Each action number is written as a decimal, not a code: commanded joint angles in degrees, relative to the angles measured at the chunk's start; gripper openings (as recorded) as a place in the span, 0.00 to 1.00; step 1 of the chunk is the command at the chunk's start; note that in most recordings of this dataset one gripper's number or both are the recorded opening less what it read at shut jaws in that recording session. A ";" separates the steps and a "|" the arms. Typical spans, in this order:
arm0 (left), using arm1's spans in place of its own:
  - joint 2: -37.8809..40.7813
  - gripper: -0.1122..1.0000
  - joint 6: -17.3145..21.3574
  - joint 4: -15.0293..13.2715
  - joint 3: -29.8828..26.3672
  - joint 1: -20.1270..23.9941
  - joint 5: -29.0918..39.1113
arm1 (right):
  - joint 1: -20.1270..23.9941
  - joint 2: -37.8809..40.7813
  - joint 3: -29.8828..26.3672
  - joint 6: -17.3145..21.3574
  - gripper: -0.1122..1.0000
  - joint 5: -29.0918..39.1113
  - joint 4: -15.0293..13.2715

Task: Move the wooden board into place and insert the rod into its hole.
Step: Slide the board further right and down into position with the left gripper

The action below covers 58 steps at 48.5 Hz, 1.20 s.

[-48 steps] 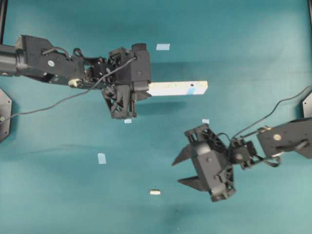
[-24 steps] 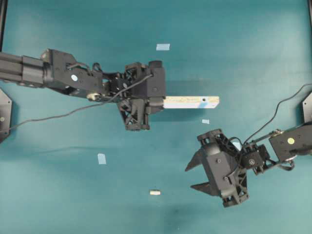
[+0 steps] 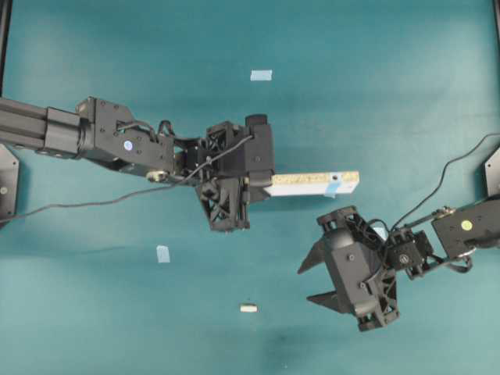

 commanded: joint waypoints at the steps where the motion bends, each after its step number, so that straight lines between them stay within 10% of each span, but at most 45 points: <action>1: -1.23 0.29 -0.62 0.09 0.00 -0.26 -0.35 | 0.26 -1.23 -0.53 0.09 0.66 -0.35 -0.18; 58: -0.70 0.29 3.69 0.53 3.96 0.00 -3.69 | -0.18 -1.23 -0.53 0.09 0.65 -0.35 -0.18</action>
